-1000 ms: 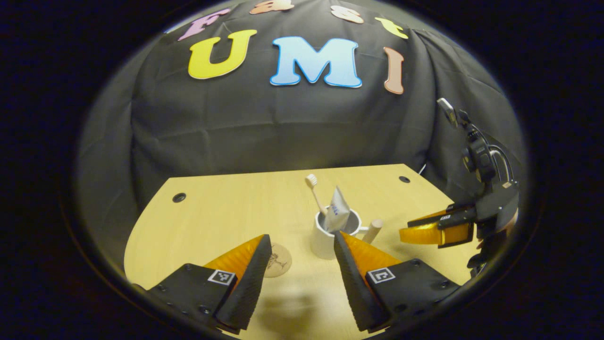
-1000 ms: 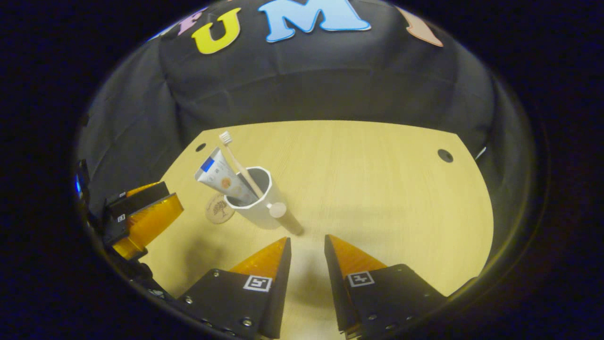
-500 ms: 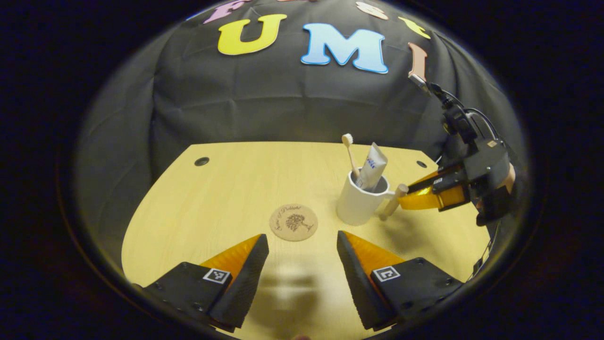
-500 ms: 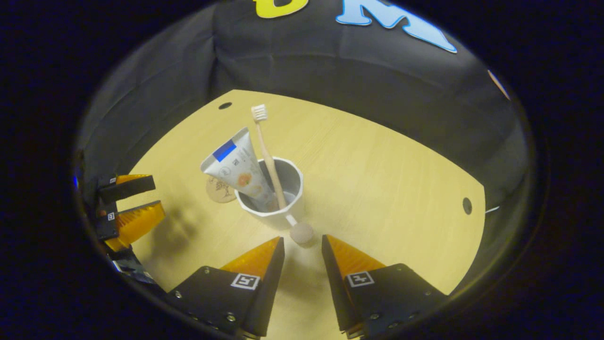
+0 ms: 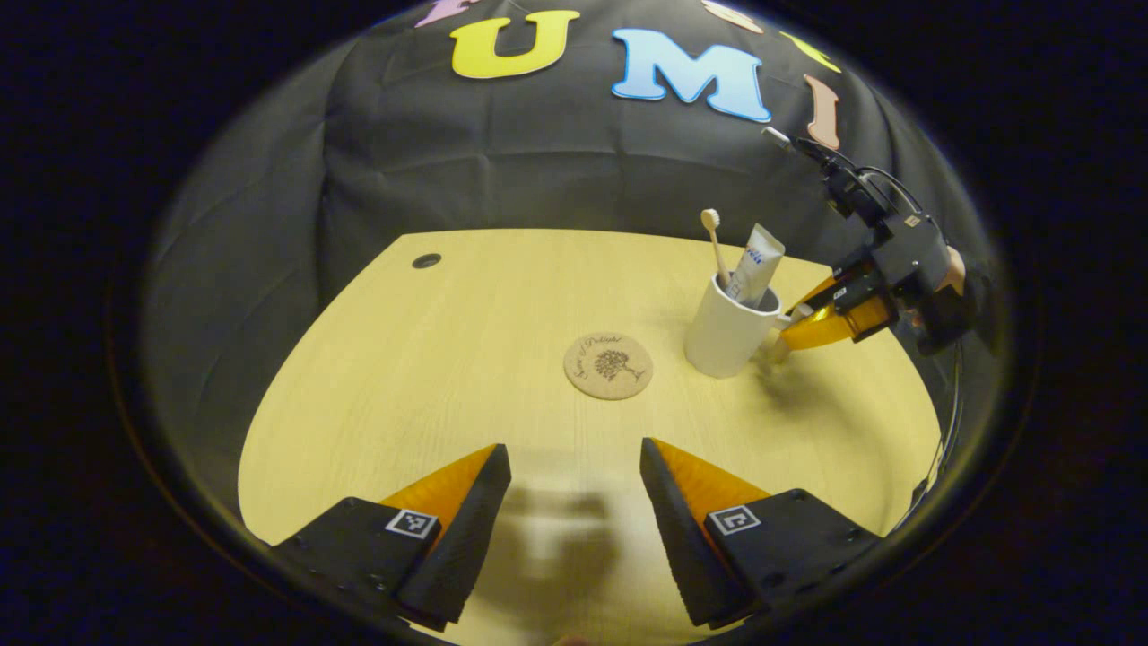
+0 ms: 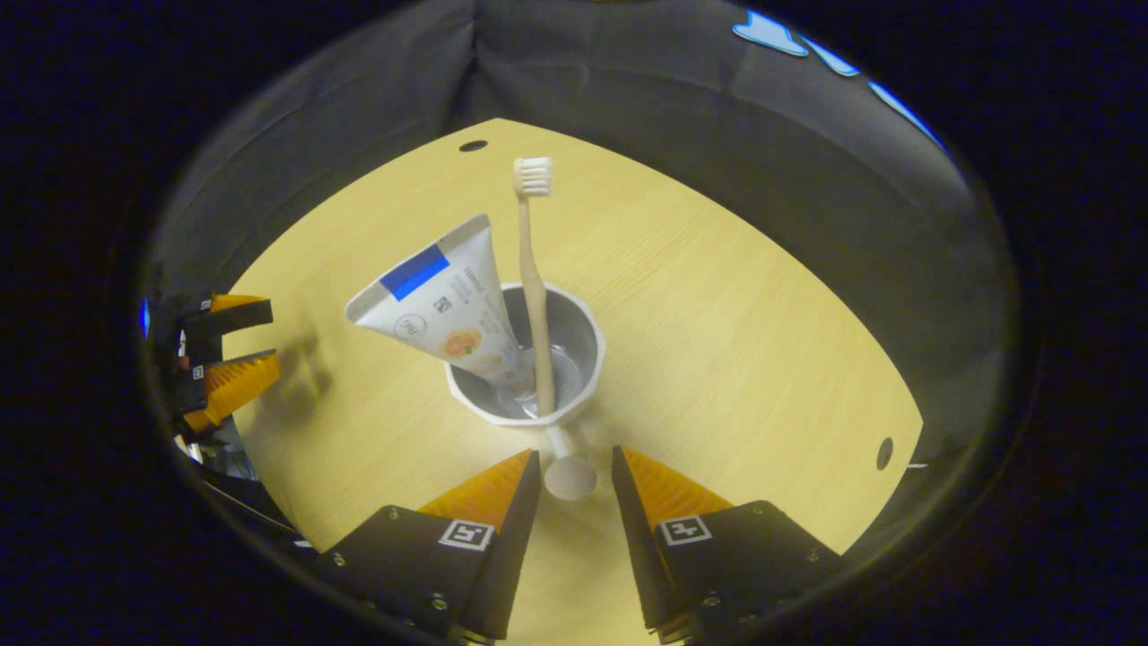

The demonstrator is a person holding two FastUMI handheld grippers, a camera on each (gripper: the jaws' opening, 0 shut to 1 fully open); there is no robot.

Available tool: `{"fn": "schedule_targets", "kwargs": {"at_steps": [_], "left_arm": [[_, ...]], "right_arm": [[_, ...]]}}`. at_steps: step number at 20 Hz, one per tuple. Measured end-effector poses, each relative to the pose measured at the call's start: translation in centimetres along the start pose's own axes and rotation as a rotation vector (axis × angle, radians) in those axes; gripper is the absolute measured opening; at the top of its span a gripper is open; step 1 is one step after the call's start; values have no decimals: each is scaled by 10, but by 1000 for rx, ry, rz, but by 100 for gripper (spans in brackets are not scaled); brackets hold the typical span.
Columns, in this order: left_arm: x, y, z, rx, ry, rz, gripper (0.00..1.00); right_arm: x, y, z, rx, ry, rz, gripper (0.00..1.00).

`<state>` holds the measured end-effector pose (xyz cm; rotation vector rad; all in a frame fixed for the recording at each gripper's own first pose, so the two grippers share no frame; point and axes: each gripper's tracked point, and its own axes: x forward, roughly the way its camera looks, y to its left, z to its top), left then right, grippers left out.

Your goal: Put the toothbrush and toothpaste on the desktop into the cup, then pick up the cup and place it on the coaster on the desktop.

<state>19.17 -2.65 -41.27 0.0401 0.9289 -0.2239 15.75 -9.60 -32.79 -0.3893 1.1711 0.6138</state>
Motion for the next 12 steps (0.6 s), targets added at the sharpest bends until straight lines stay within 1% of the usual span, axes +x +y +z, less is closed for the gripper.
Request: {"fn": "schedule_targets", "kwargs": {"at_steps": [3, 5, 6, 7, 8, 9, 10, 12], "left_arm": [[2, 4, -2, -10, 7, 12, 94], [2, 5, -2, -12, 9, 15, 94], [2, 4, -2, -12, 10, 14, 94], [3, 5, -2, -12, 10, 15, 94], [2, 4, -2, -13, 9, 17, 94], [2, 4, -2, -14, 9, 18, 94], [3, 3, -1, -16, 10, 17, 94], [3, 3, -1, -14, 10, 15, 94]], "right_arm": [[13, 3, 0, 6, 28, 33, 52], [20, 3, -1, 2, 35, 41, 52], [24, 3, 1, -1, 26, 38, 48], [22, 2, 2, -5, 27, 32, 36], [22, 3, 1, 1, 29, 40, 28], [21, 2, 3, 1, 21, 39, 27], [24, 3, 2, -5, 20, 38, 24], [21, 4, 4, -2, -3, 35, 24]]}}
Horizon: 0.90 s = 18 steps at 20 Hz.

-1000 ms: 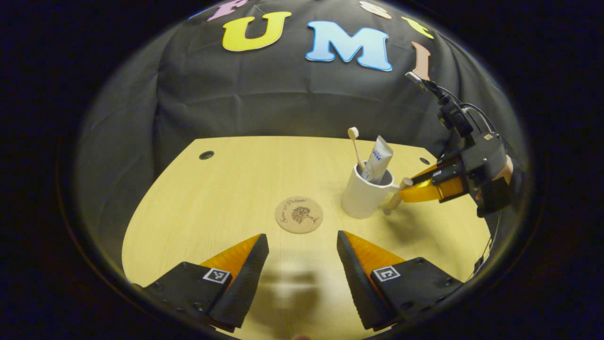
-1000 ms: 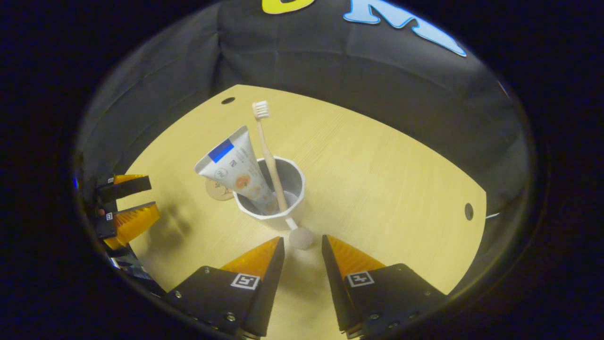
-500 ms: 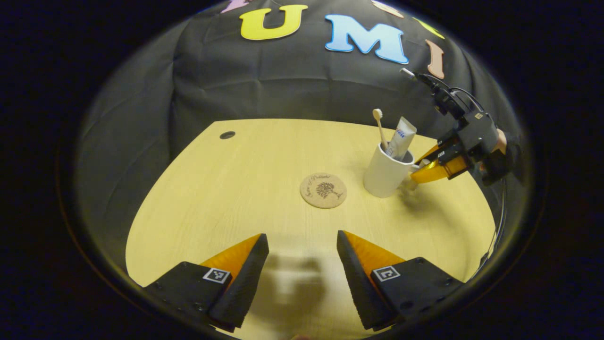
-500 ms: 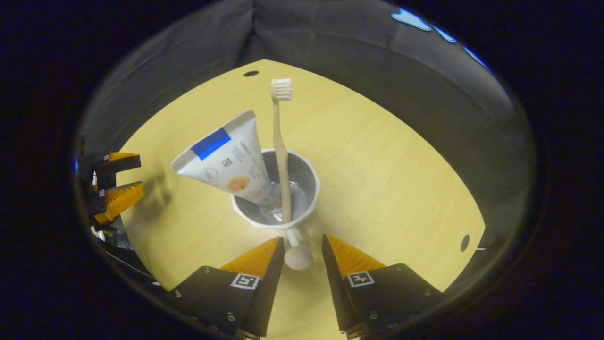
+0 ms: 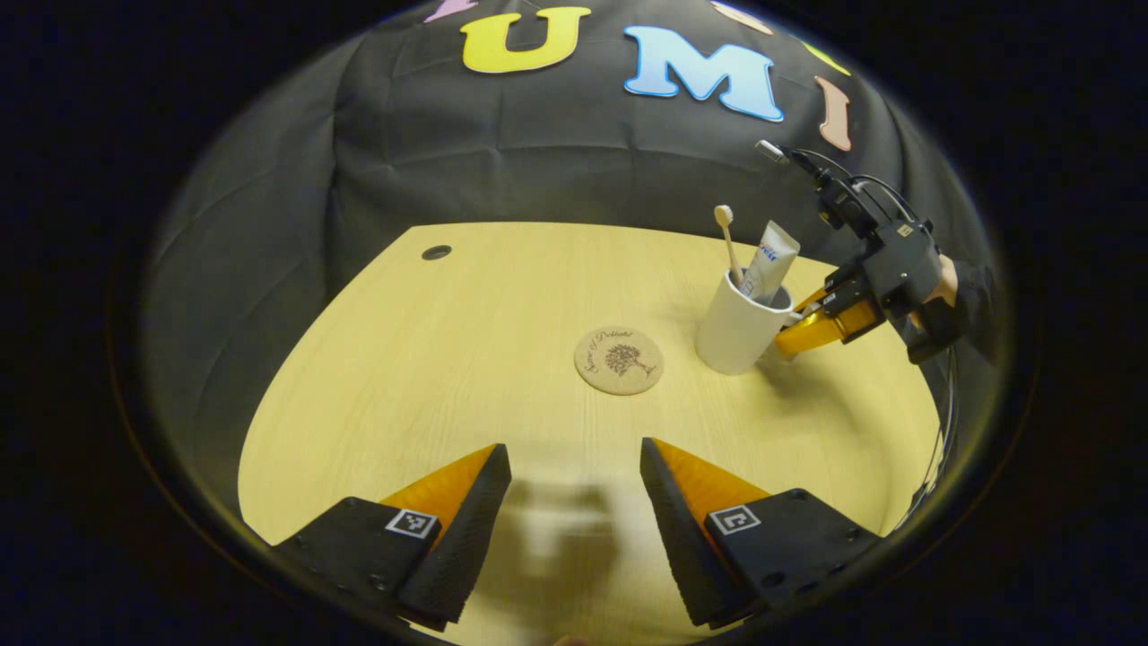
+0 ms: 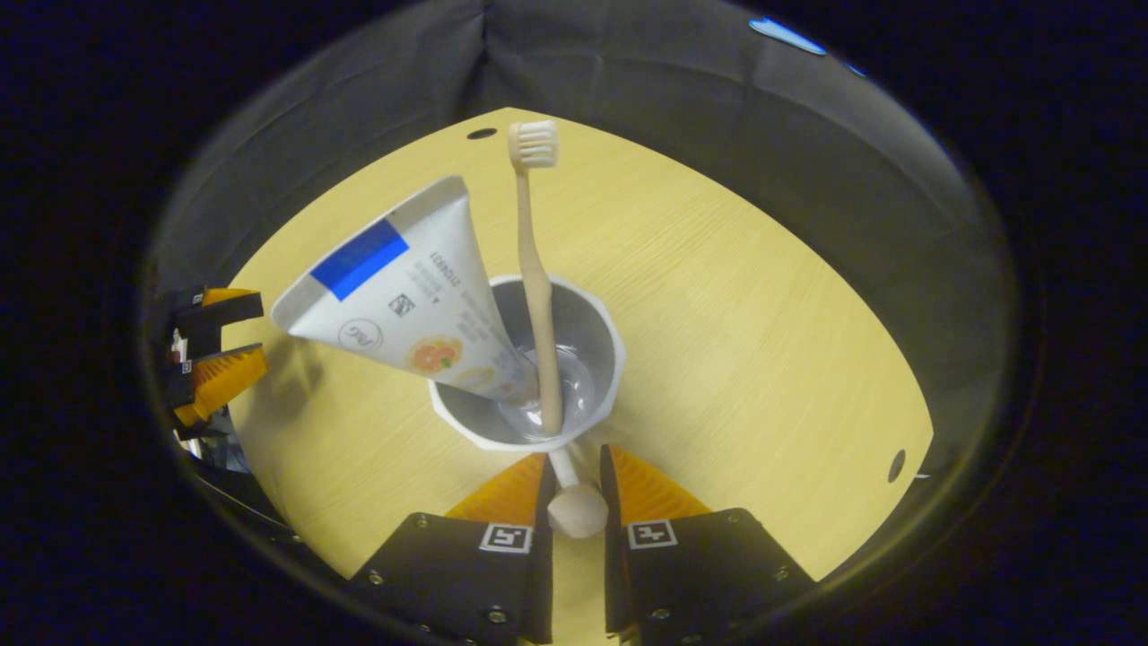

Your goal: Put the toothbrush and toothpaste on the desktop into the cup, then pick up the cup and place it on the coaster on the desktop.

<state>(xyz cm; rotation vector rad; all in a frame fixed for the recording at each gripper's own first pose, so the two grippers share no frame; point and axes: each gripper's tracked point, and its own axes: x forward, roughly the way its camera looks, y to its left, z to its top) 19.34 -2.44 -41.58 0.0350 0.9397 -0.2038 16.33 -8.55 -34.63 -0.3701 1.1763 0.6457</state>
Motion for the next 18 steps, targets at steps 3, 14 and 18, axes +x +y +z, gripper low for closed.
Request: {"fn": "schedule_targets", "kwargs": {"at_steps": [3, 14, 18], "left_arm": [[1, -1, 1, 6, -2, -7, 94], [0, 0, 3, 8, 1, -1, 94], [-6, 17, 2, -3, 1, 27, 94]], "right_arm": [[-2, 3, 2, 10, -27, 6, 18], [-14, 36, 46, 22, -120, 59, 18], [-9, 58, 62, -7, -113, 74, 18]]}}
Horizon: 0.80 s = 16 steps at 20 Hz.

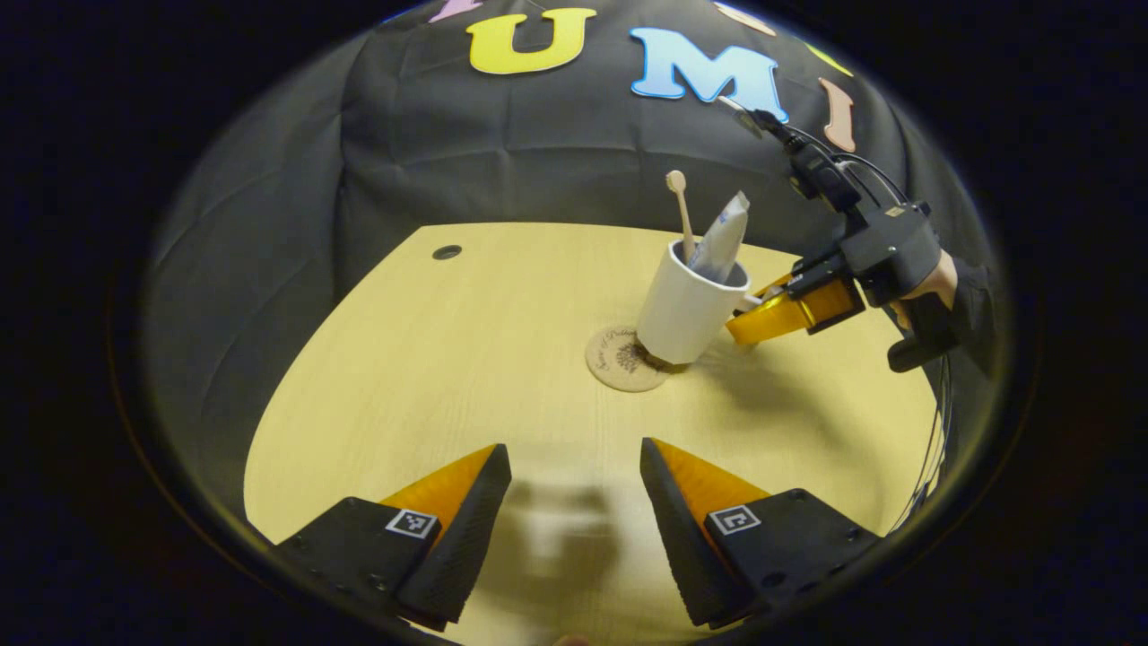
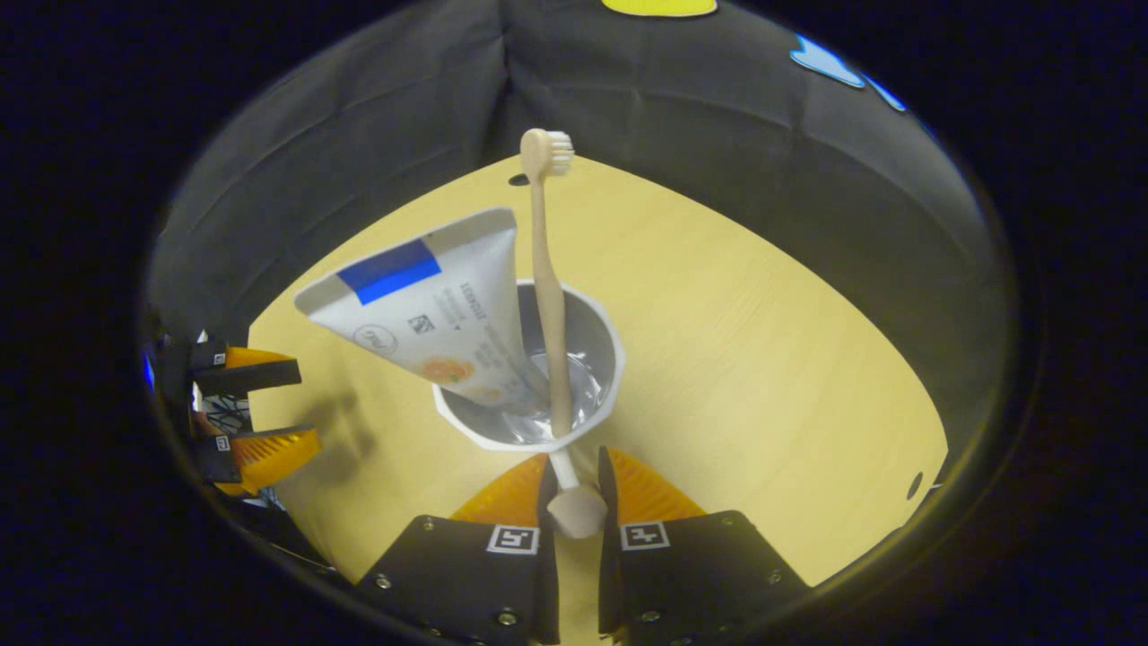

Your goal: Put the toothbrush and toothpaste on the desktop into the cup, then pick up the cup and place it on the coaster on the desktop.

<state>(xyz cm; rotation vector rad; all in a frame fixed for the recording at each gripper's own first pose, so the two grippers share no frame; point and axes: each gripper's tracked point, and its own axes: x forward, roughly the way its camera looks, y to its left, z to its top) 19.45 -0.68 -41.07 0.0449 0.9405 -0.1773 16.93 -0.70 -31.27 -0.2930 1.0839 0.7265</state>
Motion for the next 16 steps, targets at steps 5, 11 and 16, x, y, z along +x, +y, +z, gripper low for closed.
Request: {"fn": "schedule_targets", "kwargs": {"at_steps": [5, 11, 16], "left_arm": [[-8, 22, -6, -31, 6, 35, 94], [-13, 34, -12, -52, 8, 37, 94], [-11, 31, -8, -40, -2, 15, 94]], "right_arm": [[19, 21, 12, -35, 28, 5, 18], [20, 26, 11, -22, 50, -15, 20], [11, 24, 18, -29, 20, -41, 29]]}}
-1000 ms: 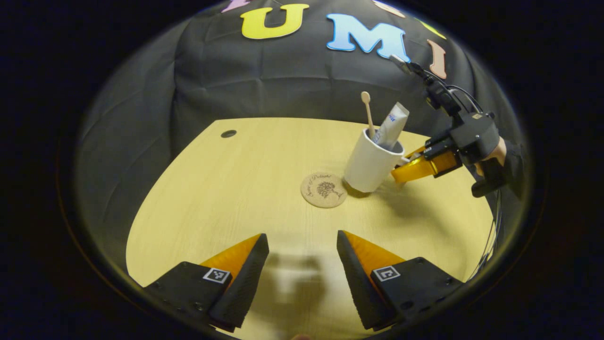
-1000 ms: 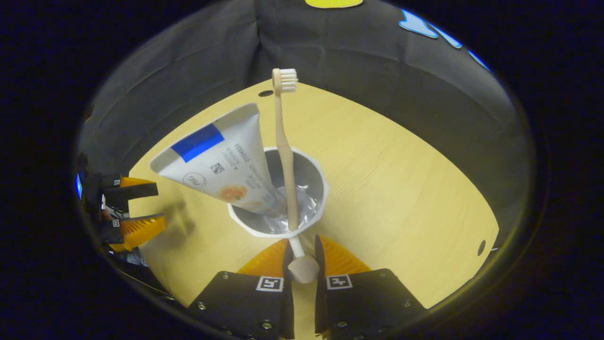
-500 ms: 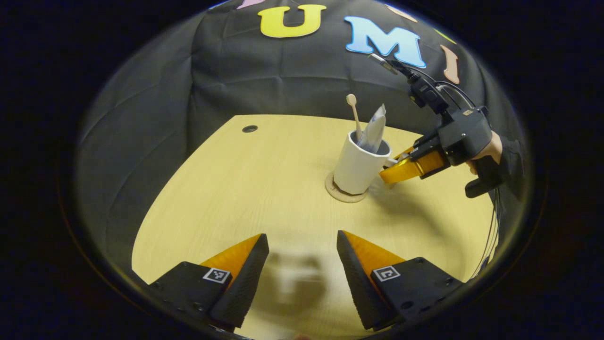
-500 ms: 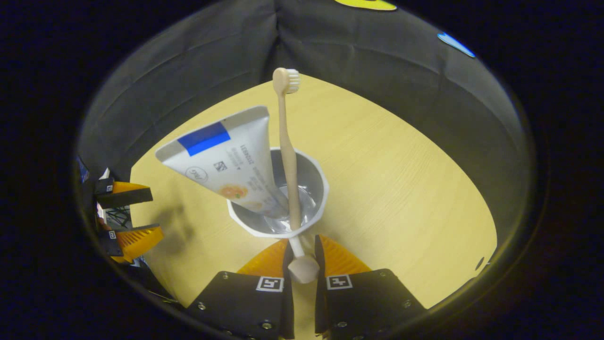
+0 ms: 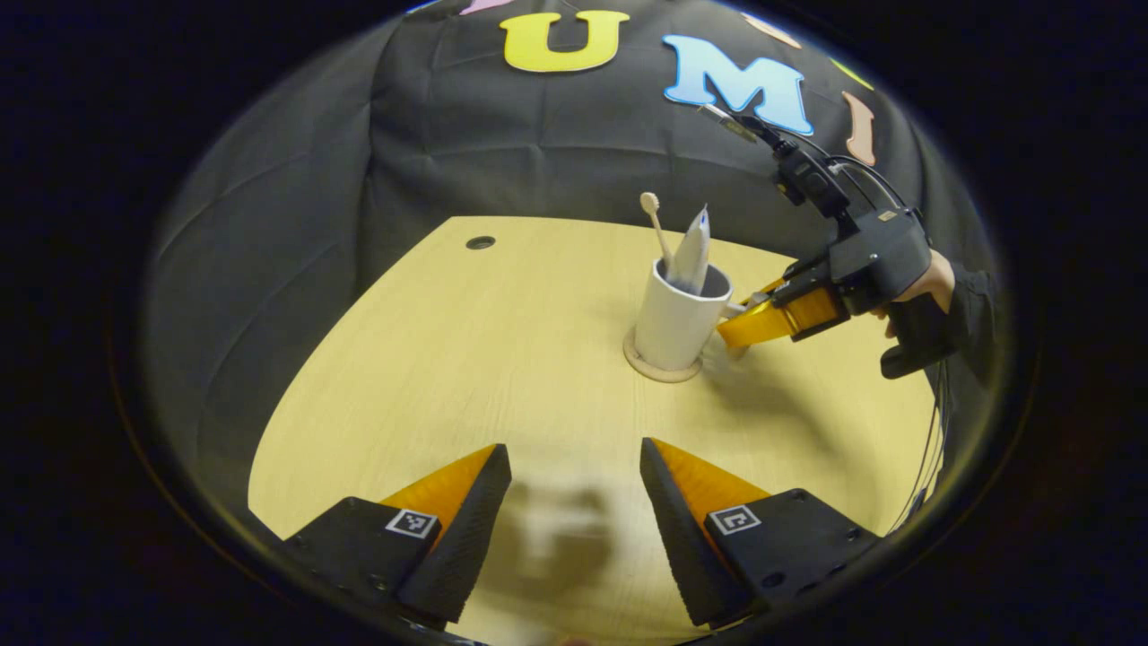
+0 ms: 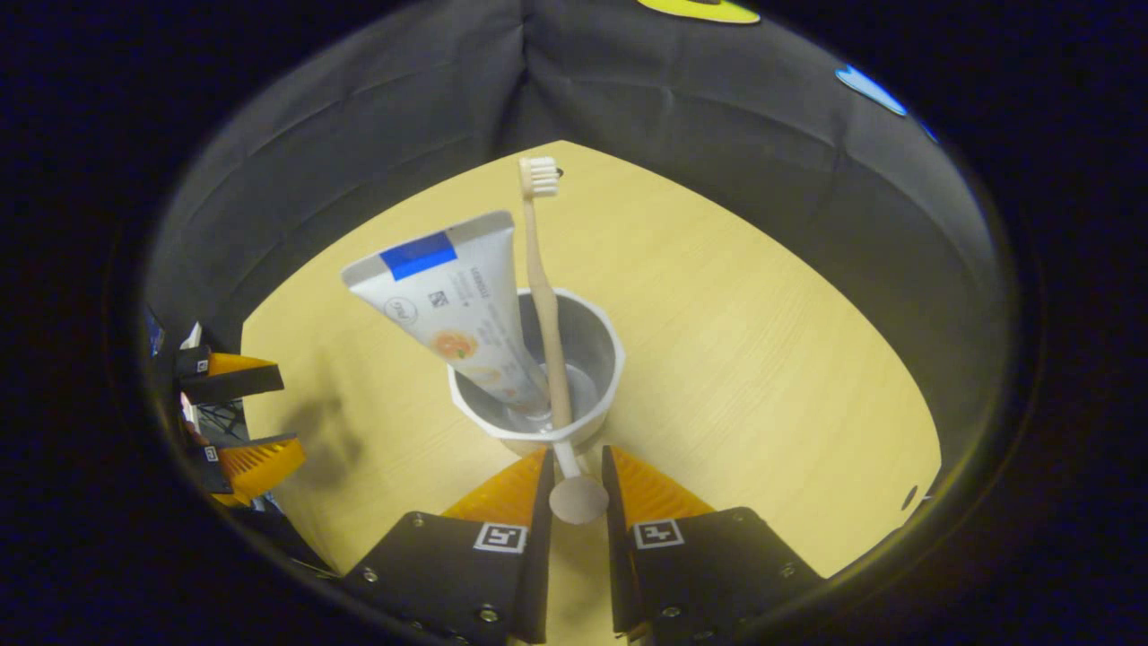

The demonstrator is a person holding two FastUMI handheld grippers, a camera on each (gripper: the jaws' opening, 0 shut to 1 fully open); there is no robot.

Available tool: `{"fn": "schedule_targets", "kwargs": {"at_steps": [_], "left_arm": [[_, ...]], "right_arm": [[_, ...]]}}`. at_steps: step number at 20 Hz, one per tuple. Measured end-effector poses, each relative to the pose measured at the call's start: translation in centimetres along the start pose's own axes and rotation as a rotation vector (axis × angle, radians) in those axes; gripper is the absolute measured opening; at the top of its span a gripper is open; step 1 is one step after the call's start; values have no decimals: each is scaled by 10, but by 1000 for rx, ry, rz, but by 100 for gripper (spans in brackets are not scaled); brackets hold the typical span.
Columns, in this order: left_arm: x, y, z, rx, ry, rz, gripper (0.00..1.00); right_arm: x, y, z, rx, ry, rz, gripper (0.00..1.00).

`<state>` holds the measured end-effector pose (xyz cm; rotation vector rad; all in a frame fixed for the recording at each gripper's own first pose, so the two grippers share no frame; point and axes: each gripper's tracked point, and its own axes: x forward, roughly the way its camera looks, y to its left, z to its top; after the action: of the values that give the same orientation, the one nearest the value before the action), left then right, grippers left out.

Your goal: Put the toothbrush and toothpaste on the desktop into the cup, then pick up the cup and place it on the coaster on the desktop.

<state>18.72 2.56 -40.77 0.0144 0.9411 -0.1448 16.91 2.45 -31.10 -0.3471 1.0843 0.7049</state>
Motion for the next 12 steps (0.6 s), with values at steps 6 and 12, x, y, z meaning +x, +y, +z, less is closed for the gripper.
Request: {"fn": "schedule_targets", "kwargs": {"at_steps": [6, 12], "left_arm": [[-15, -15, 18, 47, -44, -32, 95], [-36, -47, 85, 87, -191, -74, 94]], "right_arm": [[-27, 1, 3, 84, -87, -25, 29], [-103, 7, 10, 222, -264, -109, 29]]}}
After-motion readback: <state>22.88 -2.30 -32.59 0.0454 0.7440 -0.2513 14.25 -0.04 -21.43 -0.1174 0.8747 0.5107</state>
